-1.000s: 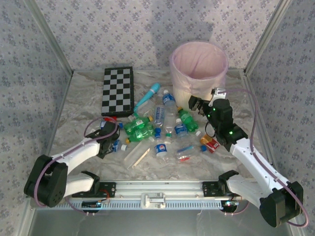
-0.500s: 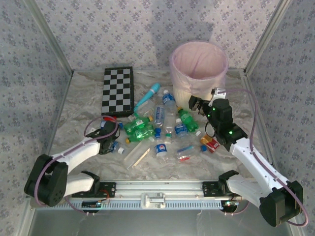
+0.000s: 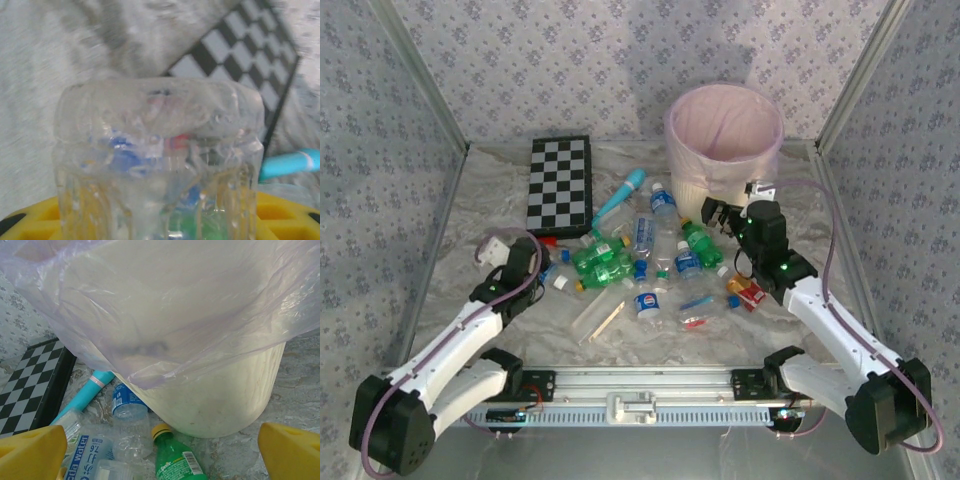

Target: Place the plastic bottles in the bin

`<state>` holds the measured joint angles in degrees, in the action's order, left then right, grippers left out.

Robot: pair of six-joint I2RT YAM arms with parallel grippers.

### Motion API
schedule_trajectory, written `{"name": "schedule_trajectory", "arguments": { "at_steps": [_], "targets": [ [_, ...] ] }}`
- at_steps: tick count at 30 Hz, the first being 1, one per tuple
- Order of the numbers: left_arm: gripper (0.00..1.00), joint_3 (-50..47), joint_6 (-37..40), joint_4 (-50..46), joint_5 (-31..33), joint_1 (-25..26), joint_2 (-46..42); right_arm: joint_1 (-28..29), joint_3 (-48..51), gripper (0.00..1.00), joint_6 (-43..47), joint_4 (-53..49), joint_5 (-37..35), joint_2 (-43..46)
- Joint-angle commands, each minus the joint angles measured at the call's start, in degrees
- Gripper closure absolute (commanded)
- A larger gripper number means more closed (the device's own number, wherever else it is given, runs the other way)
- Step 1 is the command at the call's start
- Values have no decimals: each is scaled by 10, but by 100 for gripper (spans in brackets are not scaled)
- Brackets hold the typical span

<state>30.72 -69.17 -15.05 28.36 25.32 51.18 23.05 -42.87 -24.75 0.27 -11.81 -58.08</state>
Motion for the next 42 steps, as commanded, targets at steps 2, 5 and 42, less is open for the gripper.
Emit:
{"name": "schedule_trajectory", "arguments": {
  "at_steps": [2, 5, 42],
  "targets": [
    [55, 79, 167, 131, -56, 11, 9, 4, 9, 0, -10, 12, -8, 0],
    [54, 130, 240, 177, -98, 22, 42, 4, 15, 0, -11, 11, -11, 2],
    [51, 1331, 493, 38, -506, 134, 913, 1, 85, 0, -51, -67, -2, 119]
  ]
}}
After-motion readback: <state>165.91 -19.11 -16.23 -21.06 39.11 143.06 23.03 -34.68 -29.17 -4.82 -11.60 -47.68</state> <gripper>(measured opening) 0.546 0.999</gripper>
